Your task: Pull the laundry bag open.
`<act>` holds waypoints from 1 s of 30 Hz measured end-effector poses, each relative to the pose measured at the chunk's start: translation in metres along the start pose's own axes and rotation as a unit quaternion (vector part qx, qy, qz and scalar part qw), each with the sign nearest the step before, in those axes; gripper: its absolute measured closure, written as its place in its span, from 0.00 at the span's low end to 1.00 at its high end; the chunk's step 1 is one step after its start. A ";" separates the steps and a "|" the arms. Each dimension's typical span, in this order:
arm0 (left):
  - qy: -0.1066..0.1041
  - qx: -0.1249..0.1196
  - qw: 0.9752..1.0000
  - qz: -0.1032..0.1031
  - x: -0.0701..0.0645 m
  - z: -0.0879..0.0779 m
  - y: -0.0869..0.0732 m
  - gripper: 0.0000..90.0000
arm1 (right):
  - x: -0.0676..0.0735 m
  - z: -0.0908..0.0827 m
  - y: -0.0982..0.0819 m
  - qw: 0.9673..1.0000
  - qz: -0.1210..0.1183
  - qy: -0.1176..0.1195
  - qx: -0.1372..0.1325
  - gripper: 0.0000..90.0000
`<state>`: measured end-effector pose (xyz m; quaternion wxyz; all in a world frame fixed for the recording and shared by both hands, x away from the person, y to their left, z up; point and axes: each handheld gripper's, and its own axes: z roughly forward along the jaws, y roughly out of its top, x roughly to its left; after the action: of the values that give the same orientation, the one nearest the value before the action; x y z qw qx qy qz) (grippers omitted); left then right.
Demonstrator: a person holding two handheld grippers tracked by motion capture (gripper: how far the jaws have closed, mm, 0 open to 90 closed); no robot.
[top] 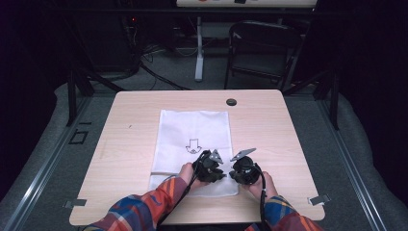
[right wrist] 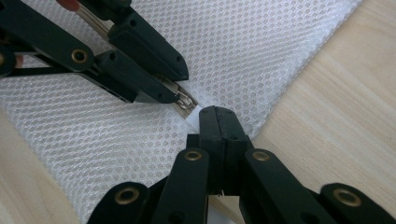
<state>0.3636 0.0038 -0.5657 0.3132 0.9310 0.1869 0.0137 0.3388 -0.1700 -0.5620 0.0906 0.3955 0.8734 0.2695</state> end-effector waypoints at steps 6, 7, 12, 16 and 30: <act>0.002 0.005 1.000 0.003 0.001 -0.003 -0.001 0.91 | 0.002 -0.001 0.001 1.000 -0.004 -0.014 0.008 1.00; -0.001 0.005 1.000 -0.001 0.003 -0.005 -0.002 0.91 | 0.002 -0.001 0.001 1.000 -0.006 -0.012 0.009 1.00; -0.004 0.006 1.000 -0.004 0.005 -0.008 -0.005 0.91 | 0.001 -0.001 0.001 1.000 -0.005 -0.011 0.008 1.00; -0.004 0.007 1.000 -0.003 0.006 -0.009 -0.006 0.91 | 0.001 -0.001 0.001 1.000 -0.006 -0.010 0.008 1.00; -0.011 0.018 0.999 -0.024 0.019 -0.025 -0.021 0.90 | 0.003 -0.001 0.002 1.000 -0.016 -0.016 0.014 1.00</act>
<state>0.3699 0.0408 -0.5596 0.2983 0.9319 0.2063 -0.0078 0.3379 -0.1673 -0.5598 0.1033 0.3873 0.8816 0.2490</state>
